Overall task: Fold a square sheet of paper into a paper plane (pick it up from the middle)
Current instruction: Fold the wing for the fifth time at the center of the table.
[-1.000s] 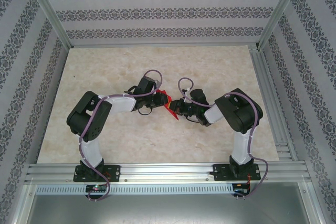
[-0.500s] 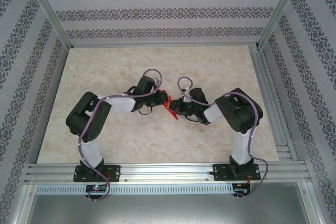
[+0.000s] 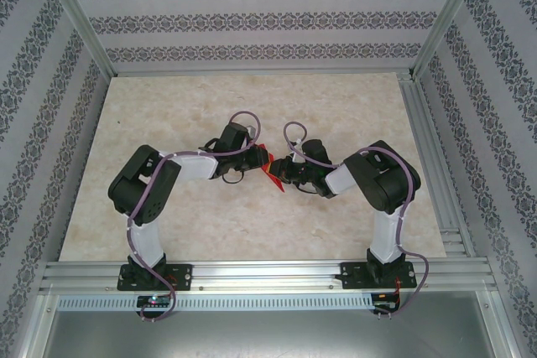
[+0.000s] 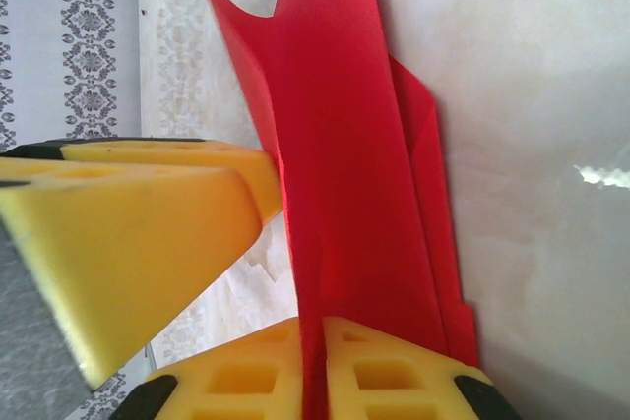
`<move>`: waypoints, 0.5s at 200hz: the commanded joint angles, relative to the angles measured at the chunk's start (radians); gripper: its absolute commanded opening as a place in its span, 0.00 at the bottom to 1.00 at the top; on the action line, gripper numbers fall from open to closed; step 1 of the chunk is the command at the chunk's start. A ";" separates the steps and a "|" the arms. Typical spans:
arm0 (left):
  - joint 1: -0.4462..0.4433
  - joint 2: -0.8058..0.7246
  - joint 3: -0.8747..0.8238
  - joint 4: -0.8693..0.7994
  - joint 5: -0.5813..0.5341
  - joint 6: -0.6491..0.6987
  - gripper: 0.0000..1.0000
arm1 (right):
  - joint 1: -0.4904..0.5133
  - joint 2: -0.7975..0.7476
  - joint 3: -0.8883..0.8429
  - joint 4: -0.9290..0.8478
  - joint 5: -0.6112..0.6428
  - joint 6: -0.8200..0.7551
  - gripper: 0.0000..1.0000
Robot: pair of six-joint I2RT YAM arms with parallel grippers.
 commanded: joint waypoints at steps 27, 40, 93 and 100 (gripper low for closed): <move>-0.006 0.038 0.048 -0.045 -0.043 -0.038 0.25 | -0.014 -0.061 0.026 -0.092 -0.013 -0.068 0.20; -0.006 0.041 0.047 -0.050 -0.052 -0.047 0.25 | -0.015 -0.080 0.036 -0.150 -0.004 -0.095 0.23; -0.002 0.049 0.049 -0.054 -0.052 -0.070 0.25 | -0.020 -0.189 0.035 -0.340 0.062 -0.232 0.32; -0.002 0.049 0.048 -0.053 -0.050 -0.071 0.25 | -0.020 -0.195 0.040 -0.369 0.064 -0.252 0.32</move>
